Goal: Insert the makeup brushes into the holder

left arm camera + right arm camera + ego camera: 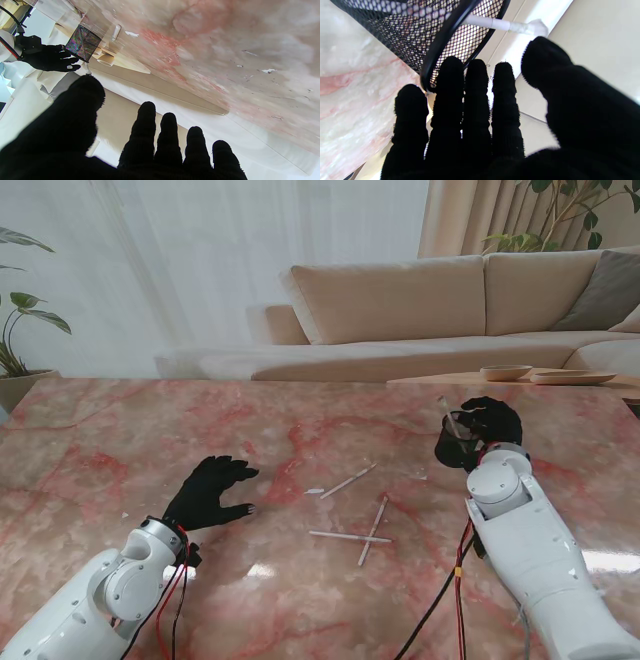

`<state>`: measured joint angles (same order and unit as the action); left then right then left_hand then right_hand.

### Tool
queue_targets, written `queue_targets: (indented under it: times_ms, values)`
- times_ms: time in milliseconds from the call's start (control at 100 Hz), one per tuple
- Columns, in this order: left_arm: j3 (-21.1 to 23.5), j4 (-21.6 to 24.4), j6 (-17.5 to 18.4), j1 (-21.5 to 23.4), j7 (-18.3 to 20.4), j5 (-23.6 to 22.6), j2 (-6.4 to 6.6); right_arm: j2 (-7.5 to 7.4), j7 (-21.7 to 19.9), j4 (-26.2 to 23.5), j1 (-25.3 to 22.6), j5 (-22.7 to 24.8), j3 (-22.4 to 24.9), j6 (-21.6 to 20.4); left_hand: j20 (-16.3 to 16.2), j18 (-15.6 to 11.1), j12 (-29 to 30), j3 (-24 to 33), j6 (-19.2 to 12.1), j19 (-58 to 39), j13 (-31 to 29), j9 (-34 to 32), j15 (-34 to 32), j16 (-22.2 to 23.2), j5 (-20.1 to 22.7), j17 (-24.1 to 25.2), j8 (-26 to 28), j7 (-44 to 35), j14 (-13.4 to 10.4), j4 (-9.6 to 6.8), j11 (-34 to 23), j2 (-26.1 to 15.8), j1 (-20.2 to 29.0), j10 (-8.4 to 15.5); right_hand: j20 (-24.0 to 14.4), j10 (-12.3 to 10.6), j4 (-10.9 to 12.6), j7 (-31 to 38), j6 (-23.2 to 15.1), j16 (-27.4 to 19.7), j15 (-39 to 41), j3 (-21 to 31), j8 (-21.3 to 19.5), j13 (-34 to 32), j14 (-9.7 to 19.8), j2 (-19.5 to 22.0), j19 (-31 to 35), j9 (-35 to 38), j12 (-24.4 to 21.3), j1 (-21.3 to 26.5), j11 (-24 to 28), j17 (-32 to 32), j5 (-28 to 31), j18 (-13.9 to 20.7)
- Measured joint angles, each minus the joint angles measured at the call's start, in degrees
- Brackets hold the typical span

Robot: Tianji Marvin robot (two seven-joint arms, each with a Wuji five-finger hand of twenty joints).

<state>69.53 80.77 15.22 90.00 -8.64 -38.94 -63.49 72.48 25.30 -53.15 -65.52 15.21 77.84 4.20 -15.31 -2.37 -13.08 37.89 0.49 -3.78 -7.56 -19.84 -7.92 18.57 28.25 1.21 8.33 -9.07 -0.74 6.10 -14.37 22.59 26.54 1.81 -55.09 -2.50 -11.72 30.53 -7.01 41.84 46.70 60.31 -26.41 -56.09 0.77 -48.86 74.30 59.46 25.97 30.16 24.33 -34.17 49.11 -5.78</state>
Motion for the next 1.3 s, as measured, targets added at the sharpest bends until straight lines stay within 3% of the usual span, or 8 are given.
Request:
queue_targets:
  times_ms: [180,340,450,950,1300]
  values:
    - [0.0,-0.1,0.1,-0.2,0.2,-0.1,0.03,-0.31,-0.4,-3.5,-2.1,0.0,1.4,-1.1,-0.2,0.1,0.0,0.0,0.0,0.0,0.0,0.0,0.0,0.0,0.0,0.0,0.0,0.0,0.0,0.00,0.0,0.0,0.0,0.0,-0.4,0.0,0.5,-3.4,0.8,-2.3,-5.4,0.0,-0.2,4.6,-0.2,-0.1,-4.7,-4.6,-1.0,-2.8,-0.9,4.9,-3.5,0.0]
    - [0.2,0.3,0.3,-0.1,0.8,-0.2,0.11,-1.27,-4.5,-11.5,-6.1,0.7,3.6,-0.6,-3.2,0.6,0.0,0.0,0.0,-0.7,0.0,0.0,0.0,0.0,0.0,0.1,0.0,0.0,0.0,0.00,0.0,0.0,0.0,0.0,2.5,-0.7,0.5,-5.8,0.9,-7.1,-15.6,-1.6,-0.2,13.1,-0.7,1.0,-16.6,-11.6,-2.7,-4.6,-3.5,15.2,-8.8,-1.4]
    - [0.3,0.9,0.4,-0.1,1.1,-0.3,0.22,-2.37,-6.8,-16.9,-8.9,2.8,4.5,-0.1,-3.8,0.6,0.0,0.0,0.0,-0.7,-0.1,0.0,0.0,0.0,0.0,0.1,0.0,0.0,0.0,0.00,0.0,0.0,0.0,0.0,3.1,-0.7,0.5,-7.3,1.0,-7.7,-17.6,-2.5,-0.1,14.7,-1.0,1.8,-19.3,-13.9,-2.8,-6.1,-4.8,18.2,-10.4,-1.4]
    - [0.0,3.1,0.4,0.5,1.1,-0.9,0.33,-5.64,-11.7,-37.9,-23.1,12.4,8.8,-3.1,-5.6,0.7,0.0,0.0,0.0,-1.3,-0.2,0.0,0.0,0.0,0.0,0.4,0.0,0.0,0.0,0.00,0.0,0.0,0.0,0.0,3.1,-1.2,0.5,-8.3,1.4,-7.8,-19.7,-3.1,-0.1,15.9,-1.0,2.1,-20.7,-14.6,-2.8,-6.5,-4.8,18.8,-10.4,-0.8]
    - [-0.3,4.0,0.5,0.5,1.6,-1.2,0.40,-7.14,-12.7,-43.5,-30.5,21.0,7.4,-7.0,-5.8,0.7,0.0,0.0,0.0,-1.3,-0.2,0.0,0.0,0.0,0.0,0.6,0.0,0.0,0.0,0.00,0.0,0.0,0.0,0.0,3.1,-1.3,0.5,-8.4,1.4,-8.5,-21.0,-3.1,-0.1,15.8,-1.0,2.1,-22.0,-13.8,-2.8,-6.6,-5.6,18.8,-10.3,-0.7]
